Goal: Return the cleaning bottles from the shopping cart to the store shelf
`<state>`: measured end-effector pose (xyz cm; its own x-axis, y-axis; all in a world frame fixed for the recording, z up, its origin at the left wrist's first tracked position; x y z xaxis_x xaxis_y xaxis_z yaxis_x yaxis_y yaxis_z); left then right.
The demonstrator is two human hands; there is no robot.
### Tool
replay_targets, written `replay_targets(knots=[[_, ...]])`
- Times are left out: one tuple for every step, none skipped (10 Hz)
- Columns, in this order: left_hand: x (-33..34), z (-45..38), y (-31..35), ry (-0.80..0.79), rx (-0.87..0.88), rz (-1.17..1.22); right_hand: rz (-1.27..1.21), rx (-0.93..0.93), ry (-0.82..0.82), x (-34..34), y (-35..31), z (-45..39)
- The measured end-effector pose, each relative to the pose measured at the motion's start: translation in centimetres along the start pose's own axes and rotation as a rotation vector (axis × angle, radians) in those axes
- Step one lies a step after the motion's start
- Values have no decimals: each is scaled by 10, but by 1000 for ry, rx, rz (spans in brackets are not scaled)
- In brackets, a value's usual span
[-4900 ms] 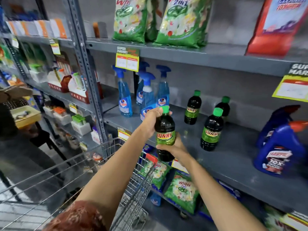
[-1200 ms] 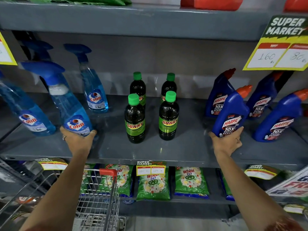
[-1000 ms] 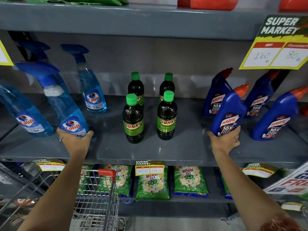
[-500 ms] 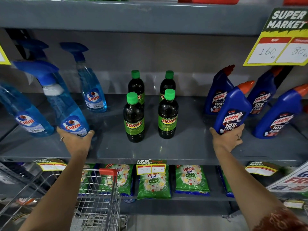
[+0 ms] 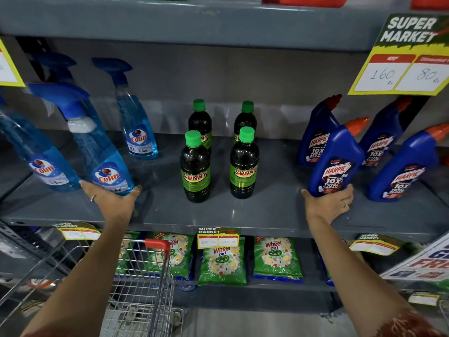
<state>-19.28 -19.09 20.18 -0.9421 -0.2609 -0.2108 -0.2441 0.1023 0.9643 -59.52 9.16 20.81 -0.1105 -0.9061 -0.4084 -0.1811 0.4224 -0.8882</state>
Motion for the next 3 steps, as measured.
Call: replay_targets(knots=[[-5,18,3,27,60,-51,8,-57,16,-6,-3,14],[-5,51,14,29,244,-161,2,-231,-61,-8,-18,35],[0,73,35,0,377,-210,3,-447,-113,-13,-39,52]])
Point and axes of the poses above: each hand's wrist, its own z-axis away from the middle knuckle, its own x-axis out of the palm, y = z × x, the point moved 4 cm from there along -z, towards the middle knuckle
